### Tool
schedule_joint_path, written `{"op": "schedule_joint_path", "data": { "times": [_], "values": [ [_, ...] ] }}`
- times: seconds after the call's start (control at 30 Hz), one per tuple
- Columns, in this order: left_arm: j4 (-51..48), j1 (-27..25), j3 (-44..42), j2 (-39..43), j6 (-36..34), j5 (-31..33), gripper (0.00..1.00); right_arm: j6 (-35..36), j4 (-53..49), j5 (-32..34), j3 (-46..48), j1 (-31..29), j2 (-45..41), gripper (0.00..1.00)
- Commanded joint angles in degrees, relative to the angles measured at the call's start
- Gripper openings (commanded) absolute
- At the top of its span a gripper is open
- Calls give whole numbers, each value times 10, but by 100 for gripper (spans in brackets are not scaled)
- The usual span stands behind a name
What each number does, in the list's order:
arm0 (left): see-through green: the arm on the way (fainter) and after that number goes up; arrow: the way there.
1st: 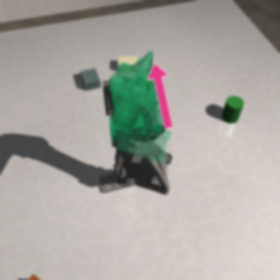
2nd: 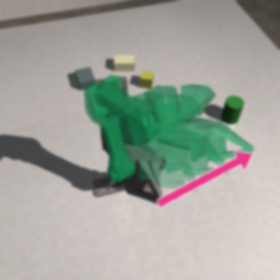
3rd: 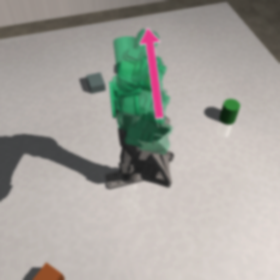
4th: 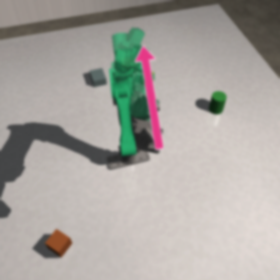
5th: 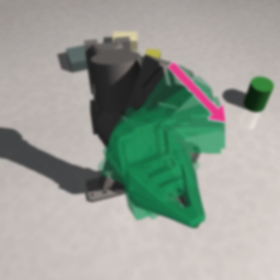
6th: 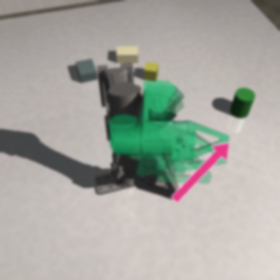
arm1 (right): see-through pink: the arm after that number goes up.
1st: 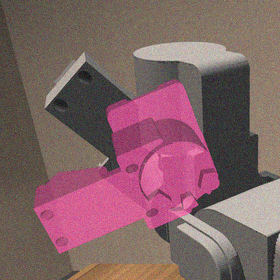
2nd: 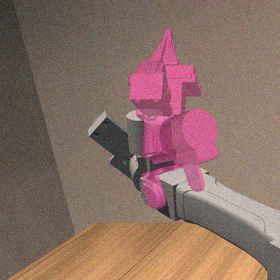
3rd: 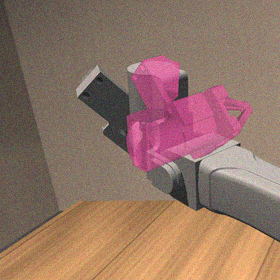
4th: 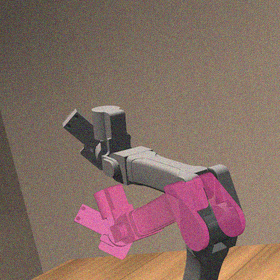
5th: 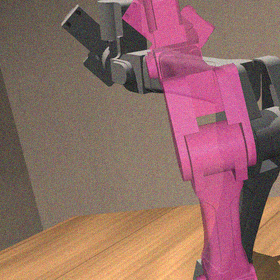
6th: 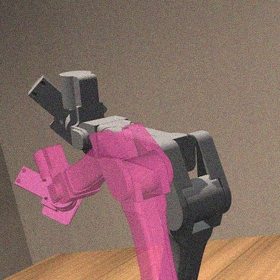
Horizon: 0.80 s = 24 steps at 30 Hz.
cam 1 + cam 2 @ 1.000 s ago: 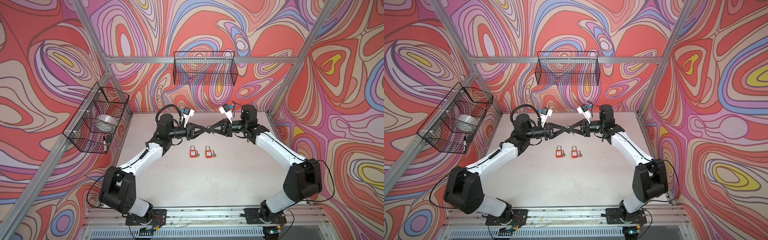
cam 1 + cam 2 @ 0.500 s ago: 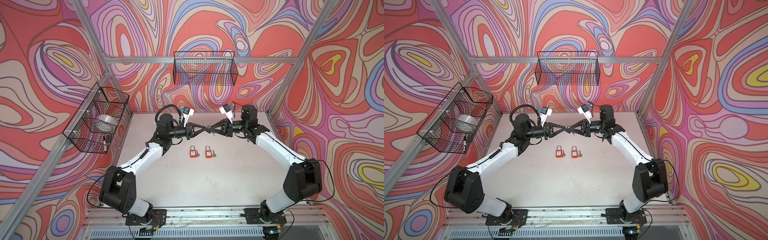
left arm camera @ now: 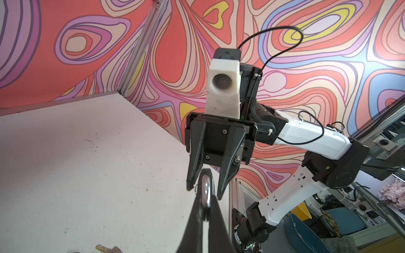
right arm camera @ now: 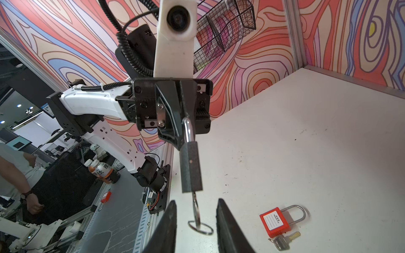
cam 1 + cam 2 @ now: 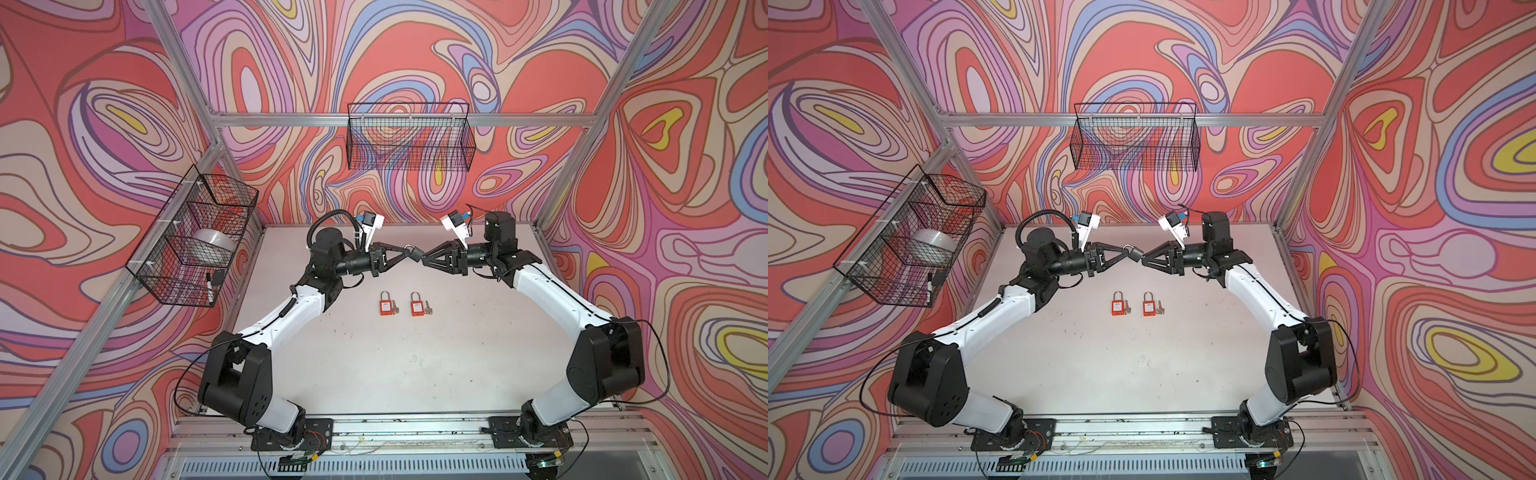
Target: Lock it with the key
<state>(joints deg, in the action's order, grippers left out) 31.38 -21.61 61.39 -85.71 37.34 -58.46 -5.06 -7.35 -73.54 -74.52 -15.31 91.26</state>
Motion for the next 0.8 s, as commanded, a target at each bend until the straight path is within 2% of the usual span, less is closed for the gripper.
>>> {"op": "schedule_joint_path", "data": {
  "times": [0.0,0.17,0.77],
  "values": [
    [39,2,-2,9,9,-4,0,8,-4,-9,3,1,-3,21],
    [30,1,-3,12,2,-1,0,8,-4,-11,0,1,-1,1],
    [58,18,-10,16,14,7,0,69,-86,-10,24,20,-20,0]
  ]
}}
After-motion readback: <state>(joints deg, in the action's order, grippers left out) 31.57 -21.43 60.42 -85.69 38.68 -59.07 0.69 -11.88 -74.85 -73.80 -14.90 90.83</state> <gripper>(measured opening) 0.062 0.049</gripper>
